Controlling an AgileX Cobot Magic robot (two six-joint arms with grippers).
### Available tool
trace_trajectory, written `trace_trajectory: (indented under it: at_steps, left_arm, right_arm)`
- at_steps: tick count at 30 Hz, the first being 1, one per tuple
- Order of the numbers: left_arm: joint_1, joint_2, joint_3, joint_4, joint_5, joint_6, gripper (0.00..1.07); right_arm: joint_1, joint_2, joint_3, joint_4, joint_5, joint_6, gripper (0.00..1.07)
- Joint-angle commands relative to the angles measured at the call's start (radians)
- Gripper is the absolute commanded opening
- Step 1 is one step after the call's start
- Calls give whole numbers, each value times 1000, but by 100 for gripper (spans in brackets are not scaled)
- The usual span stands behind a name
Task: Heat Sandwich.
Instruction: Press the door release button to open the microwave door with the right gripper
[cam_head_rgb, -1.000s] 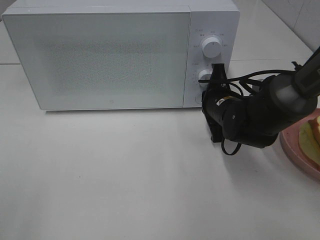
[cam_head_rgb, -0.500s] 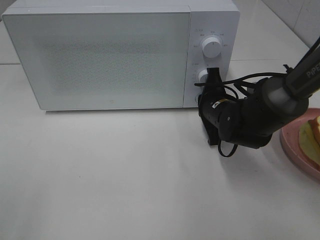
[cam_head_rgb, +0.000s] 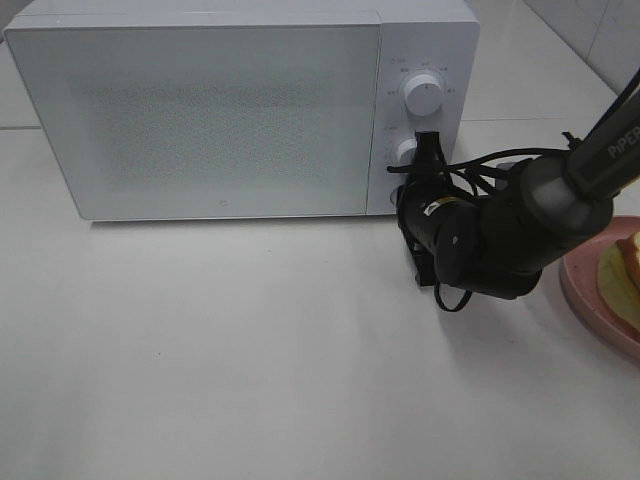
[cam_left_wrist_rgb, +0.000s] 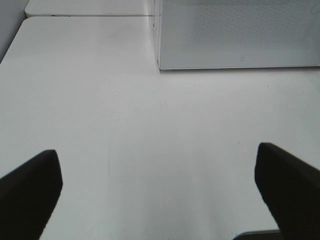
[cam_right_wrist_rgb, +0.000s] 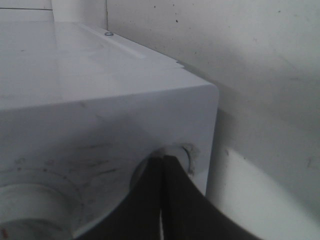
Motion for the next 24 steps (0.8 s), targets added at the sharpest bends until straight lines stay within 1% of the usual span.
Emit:
trace_trajectory:
  at_steps: [1, 4, 11, 17, 20, 24]
  left_arm:
    - [-8, -26, 4, -3, -10, 1, 101]
    - [-8, -26, 4, -3, -10, 1, 101]
    - [-8, -26, 4, -3, -10, 1, 101]
    - [-8, -26, 4, -3, -10, 1, 101]
    - [-8, -26, 4, -3, -10, 1, 101]
    - [-8, -26, 4, -3, -10, 1, 101]
  right_arm:
    - [-1, -7, -41, -14, -89, -8, 1]
    - [-1, -7, -48, -15, -115, -9, 1]
    - [-19, -7, -80, -15, -252, -14, 1]
    - [-36, -7, -128, -20, -265, -40, 0]
    - [-49, 2, -171, -38, -271, -53, 0]
    - [-58, 16, -193, -48, -262, -58, 0]
